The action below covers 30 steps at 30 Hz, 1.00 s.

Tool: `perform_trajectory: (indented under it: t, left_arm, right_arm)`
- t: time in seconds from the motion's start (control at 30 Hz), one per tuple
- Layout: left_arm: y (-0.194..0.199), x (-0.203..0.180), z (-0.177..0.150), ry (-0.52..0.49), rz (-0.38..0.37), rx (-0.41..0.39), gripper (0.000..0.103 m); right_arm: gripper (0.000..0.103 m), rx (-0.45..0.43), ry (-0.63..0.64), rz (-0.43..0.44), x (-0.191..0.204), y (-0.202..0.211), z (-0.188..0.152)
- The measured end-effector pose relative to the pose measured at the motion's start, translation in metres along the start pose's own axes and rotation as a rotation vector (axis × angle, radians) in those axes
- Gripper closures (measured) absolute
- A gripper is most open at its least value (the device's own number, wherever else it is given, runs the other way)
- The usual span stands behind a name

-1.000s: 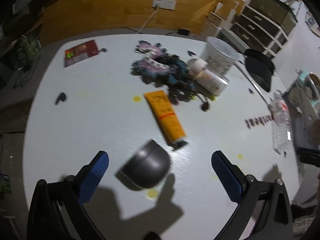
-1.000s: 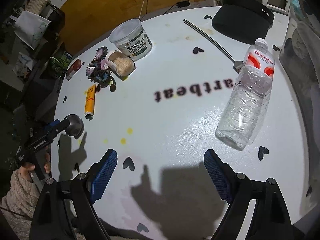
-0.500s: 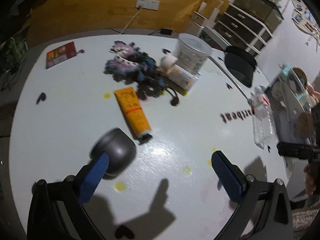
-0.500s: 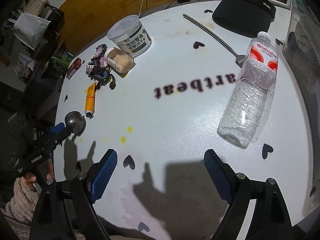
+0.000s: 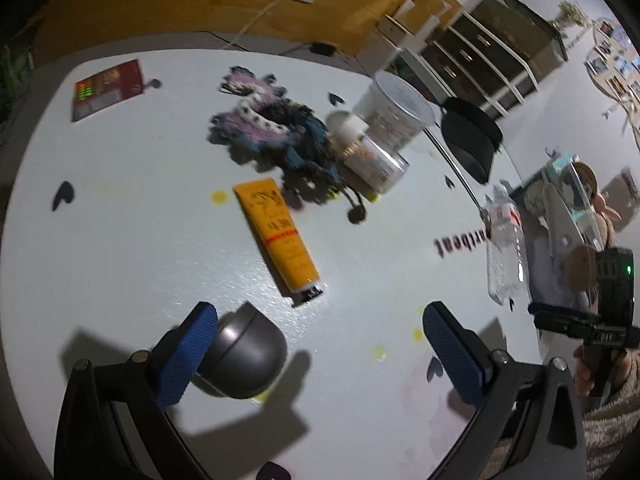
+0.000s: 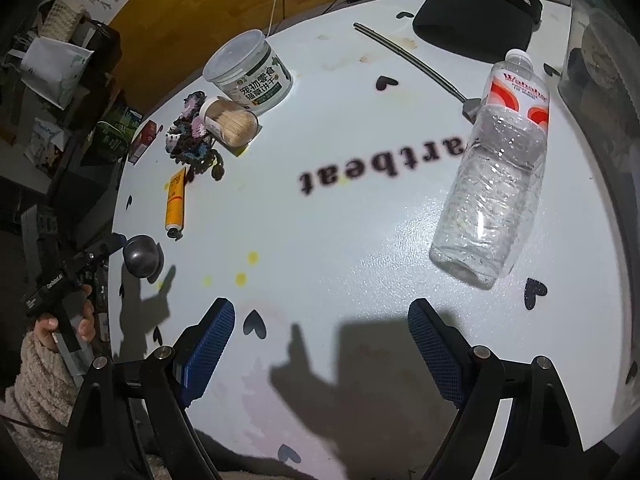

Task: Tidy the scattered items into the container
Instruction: 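Move the left gripper toward the gold round tin on the table, then grasp the gold CHINESE TEA tin with the left gripper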

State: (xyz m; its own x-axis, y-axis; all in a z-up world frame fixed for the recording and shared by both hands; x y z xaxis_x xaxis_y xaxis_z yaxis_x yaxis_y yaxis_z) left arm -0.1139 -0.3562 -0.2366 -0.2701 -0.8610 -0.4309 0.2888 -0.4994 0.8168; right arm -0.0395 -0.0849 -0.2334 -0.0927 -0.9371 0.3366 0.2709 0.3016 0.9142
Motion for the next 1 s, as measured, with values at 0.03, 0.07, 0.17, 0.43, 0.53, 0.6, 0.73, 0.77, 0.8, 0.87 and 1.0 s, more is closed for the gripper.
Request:
perform_trajectory:
  t: [0.03, 0.07, 0.17, 0.43, 0.53, 0.6, 0.73, 0.77, 0.8, 0.87, 1.0]
  left_arm:
    - [0.0, -0.005, -0.002, -0.011, -0.014, 0.005, 0.0]
    - [0.0, -0.009, -0.003, -0.019, -0.031, 0.011, 0.0]
    - [-0.002, -0.019, -0.009, -0.031, -0.061, 0.034, 0.0]
    - [-0.013, -0.04, -0.034, -0.04, -0.098, 0.079, 0.0]
    - [-0.015, -0.048, -0.04, -0.047, -0.106, 0.076, 0.0]
    - [-0.015, -0.049, -0.04, -0.052, -0.091, 0.075, 0.0]
    - [-0.001, -0.045, -0.03, -0.071, -0.023, 0.001, 0.0]
    - [0.004, -0.042, -0.026, -0.075, 0.006, -0.024, 0.0]
    - [0.007, -0.037, -0.023, -0.081, 0.041, -0.042, 0.0]
    - [0.007, -0.027, -0.023, -0.094, 0.101, -0.042, 0.0]
    - [-0.008, -0.017, -0.035, -0.143, 0.17, 0.0, 0.0]
  right_arm:
    - [0.014, -0.002, -0.004, -0.001, -0.001, 0.0, 0.0]
    - [0.014, -0.002, -0.008, -0.001, -0.002, 0.0, 0.0]
    - [0.014, 0.007, -0.023, 0.002, -0.005, -0.002, -0.001]
    - [0.014, 0.015, -0.005, 0.007, 0.001, -0.003, -0.003]
    - [0.014, 0.02, -0.008, 0.01, 0.001, -0.004, -0.004]
    - [0.014, 0.023, -0.01, 0.012, 0.001, -0.005, -0.005]
    - [0.014, 0.017, -0.006, 0.012, 0.001, -0.003, -0.005]
    - [0.014, 0.015, -0.006, 0.011, 0.001, -0.003, -0.005]
    - [0.015, 0.014, -0.008, 0.011, 0.0, -0.002, -0.005]
    - [0.014, 0.015, -0.018, 0.013, -0.001, -0.003, -0.006]
    - [0.014, 0.023, -0.025, 0.015, -0.002, -0.004, -0.008]
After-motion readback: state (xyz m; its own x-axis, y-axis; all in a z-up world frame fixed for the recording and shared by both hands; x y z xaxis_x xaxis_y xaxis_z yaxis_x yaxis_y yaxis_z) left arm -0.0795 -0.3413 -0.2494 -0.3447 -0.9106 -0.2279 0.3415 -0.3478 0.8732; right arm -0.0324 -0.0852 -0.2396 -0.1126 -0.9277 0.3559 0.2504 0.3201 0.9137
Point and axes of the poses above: each gripper's, at about its wrist camera, not at the fingertips, and y roughly against the way its jaws point, x to its left, z to its top, the point moved 9 cm from there along -y, roughly the way its jaws point, and after that the axes turned 2 degrees about -z, right-handed, at the moved point
